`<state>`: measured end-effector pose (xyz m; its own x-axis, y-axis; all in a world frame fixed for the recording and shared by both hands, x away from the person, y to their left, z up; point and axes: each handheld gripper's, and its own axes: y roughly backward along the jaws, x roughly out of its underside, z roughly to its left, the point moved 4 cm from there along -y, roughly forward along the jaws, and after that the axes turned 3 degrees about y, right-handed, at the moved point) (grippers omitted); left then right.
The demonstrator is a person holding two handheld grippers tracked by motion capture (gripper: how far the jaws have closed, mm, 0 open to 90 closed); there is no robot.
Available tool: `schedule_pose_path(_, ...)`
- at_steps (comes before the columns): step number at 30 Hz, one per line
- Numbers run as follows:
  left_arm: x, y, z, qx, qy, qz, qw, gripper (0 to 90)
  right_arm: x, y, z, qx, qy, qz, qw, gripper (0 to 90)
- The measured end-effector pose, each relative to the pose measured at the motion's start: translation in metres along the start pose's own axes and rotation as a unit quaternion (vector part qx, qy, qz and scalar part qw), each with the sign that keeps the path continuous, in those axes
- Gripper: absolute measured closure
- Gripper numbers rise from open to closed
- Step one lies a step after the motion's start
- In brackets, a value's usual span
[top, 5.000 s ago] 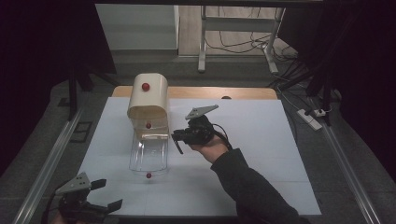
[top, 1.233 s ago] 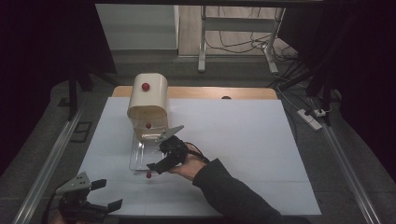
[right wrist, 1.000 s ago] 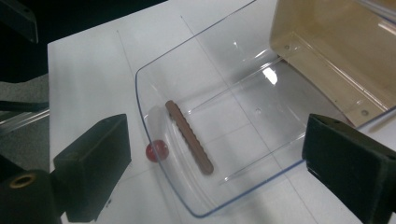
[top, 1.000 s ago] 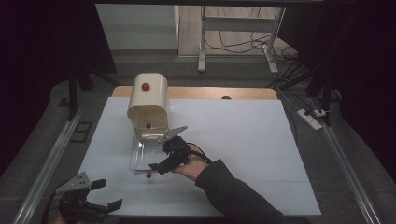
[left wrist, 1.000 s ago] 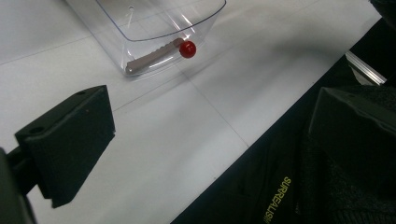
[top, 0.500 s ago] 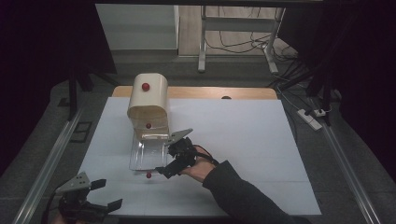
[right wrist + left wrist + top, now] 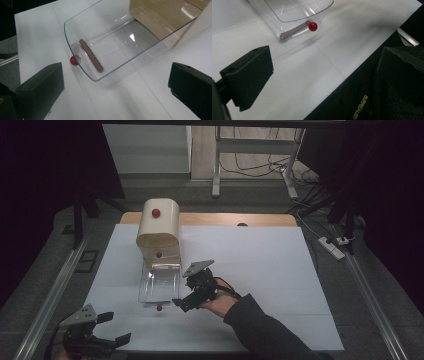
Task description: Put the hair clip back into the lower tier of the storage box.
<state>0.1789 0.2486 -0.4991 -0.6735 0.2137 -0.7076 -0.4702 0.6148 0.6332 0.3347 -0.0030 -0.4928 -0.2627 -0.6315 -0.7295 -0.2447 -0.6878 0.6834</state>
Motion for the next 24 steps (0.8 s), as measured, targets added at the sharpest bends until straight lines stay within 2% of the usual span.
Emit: schedule_pose_path(24, 0.0, 0.0, 0.0, -0.001, -0.001, 0.0, 1.0, 0.4, 0.022, 0.023, 0.001, 0.009, 0.002, 0.011, 0.9999, 0.0)
